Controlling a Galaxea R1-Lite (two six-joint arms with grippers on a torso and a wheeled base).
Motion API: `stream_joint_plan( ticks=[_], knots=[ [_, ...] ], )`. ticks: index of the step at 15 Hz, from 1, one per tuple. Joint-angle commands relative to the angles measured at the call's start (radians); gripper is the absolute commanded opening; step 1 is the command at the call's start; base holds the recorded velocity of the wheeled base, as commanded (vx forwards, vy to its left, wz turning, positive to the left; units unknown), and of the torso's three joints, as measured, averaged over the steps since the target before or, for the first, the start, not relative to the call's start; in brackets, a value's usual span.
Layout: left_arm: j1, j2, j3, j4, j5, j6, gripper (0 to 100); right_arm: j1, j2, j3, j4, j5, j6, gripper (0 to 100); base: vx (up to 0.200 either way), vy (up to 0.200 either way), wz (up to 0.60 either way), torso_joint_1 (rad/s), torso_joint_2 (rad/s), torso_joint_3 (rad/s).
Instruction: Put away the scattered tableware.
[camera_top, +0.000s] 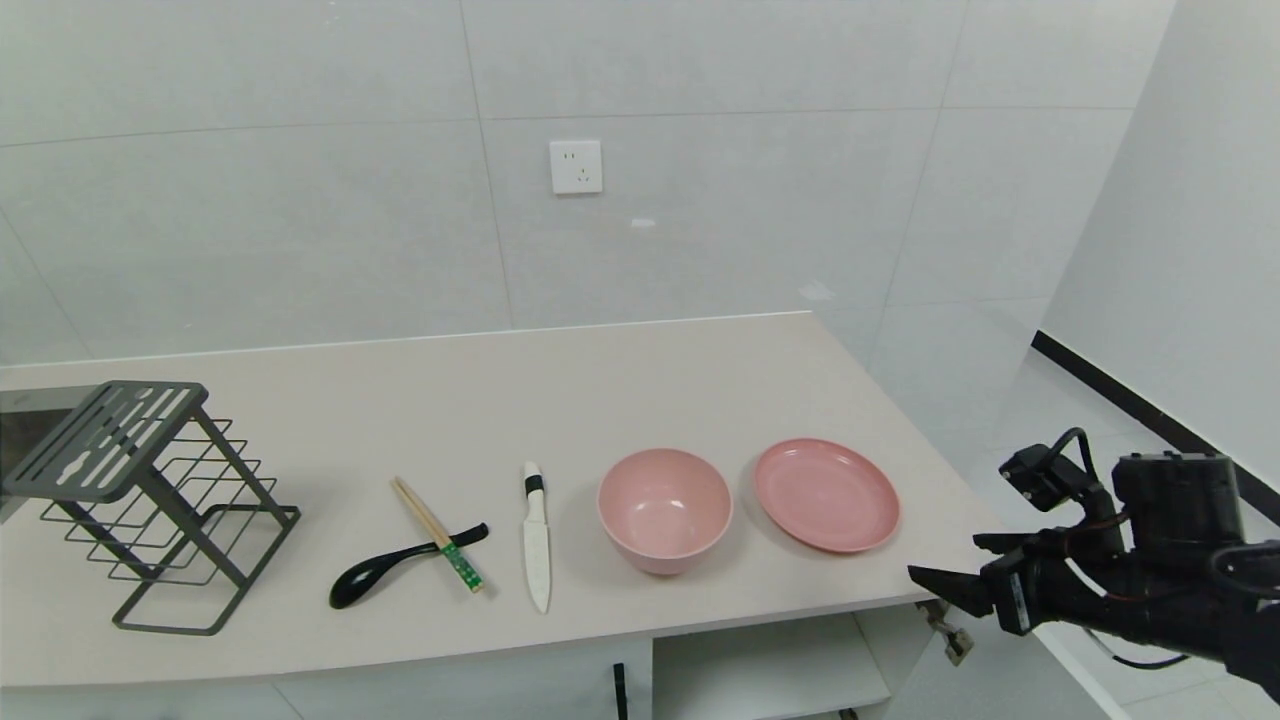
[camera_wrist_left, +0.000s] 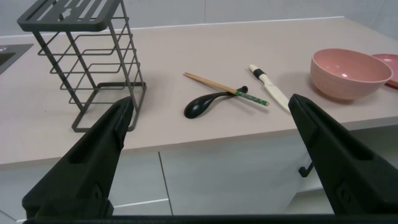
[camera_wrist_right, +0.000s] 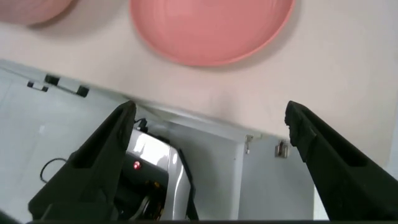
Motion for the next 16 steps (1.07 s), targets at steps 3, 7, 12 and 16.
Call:
stream_joint_plan(
  ticks=[3, 7, 12, 16],
  knots=[
    [0.000, 0.001, 0.000, 0.001, -0.001, 0.000, 100, -0.019, 0.189, -0.171, -0.008, -0.036, 0.028, 100, 0.000, 0.000, 0.00, 0.000, 0.00, 0.000],
    [0.000, 0.001, 0.000, 0.001, -0.001, 0.000, 100, -0.014, 0.280, -0.283, -0.013, -0.071, 0.125, 100, 0.000, 0.000, 0.00, 0.000, 0.00, 0.000],
    [0.000, 0.001, 0.000, 0.001, -0.001, 0.000, 100, -0.008, 0.379, -0.394, -0.015, -0.079, 0.120, 100, 0.000, 0.000, 0.00, 0.000, 0.00, 0.000],
    [0.000, 0.001, 0.000, 0.001, -0.002, 0.000, 100, 0.001, 0.464, -0.425, -0.137, -0.083, 0.126, 100, 0.000, 0.000, 0.00, 0.000, 0.00, 0.000]
  ],
)
